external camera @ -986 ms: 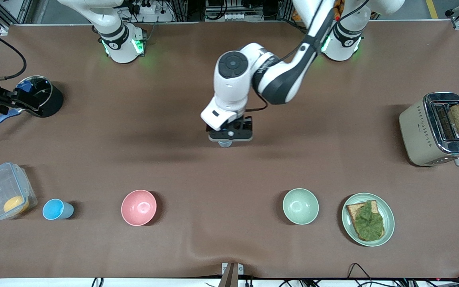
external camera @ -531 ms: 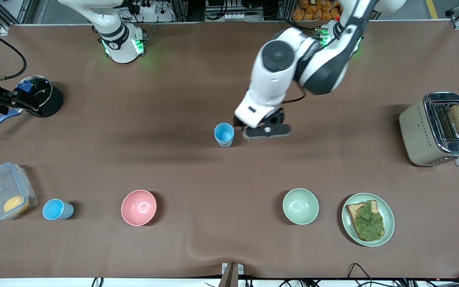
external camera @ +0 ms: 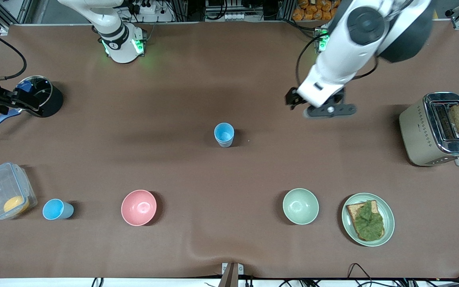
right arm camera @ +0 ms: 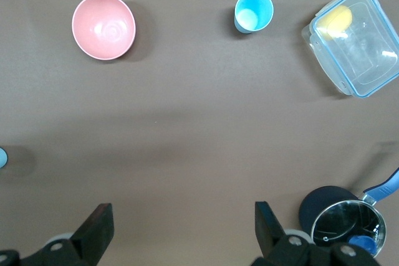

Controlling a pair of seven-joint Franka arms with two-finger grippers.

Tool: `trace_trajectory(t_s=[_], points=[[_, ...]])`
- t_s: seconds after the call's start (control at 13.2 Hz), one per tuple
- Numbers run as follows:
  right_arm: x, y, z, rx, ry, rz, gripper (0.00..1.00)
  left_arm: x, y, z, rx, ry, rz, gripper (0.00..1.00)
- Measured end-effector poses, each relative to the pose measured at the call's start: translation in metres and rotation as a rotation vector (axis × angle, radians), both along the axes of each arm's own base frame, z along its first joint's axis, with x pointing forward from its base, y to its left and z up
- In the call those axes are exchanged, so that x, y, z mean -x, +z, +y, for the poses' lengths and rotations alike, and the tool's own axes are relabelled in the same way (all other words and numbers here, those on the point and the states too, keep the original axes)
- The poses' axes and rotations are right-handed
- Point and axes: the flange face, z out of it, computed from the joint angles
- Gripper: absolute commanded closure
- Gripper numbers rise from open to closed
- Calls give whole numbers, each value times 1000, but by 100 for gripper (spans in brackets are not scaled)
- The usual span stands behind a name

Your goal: Stack blue cups with both arms

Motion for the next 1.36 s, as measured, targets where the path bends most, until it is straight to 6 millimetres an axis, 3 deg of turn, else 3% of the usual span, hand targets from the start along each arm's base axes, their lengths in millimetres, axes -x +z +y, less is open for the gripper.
trace_trajectory(t_s=[0.38, 0.76, 1.06, 1.36], points=[[0, 0, 0, 0, 0, 0, 0, 2, 31, 90, -19, -64, 6, 0], [0, 0, 0, 0, 0, 0, 0, -6, 38, 163, -35, -149, 8, 0], [0, 0, 0, 0, 0, 0, 0, -6, 39, 190, -35, -158, 7, 0], [0, 0, 0, 0, 0, 0, 0, -5, 39, 192, -43, -161, 11, 0]])
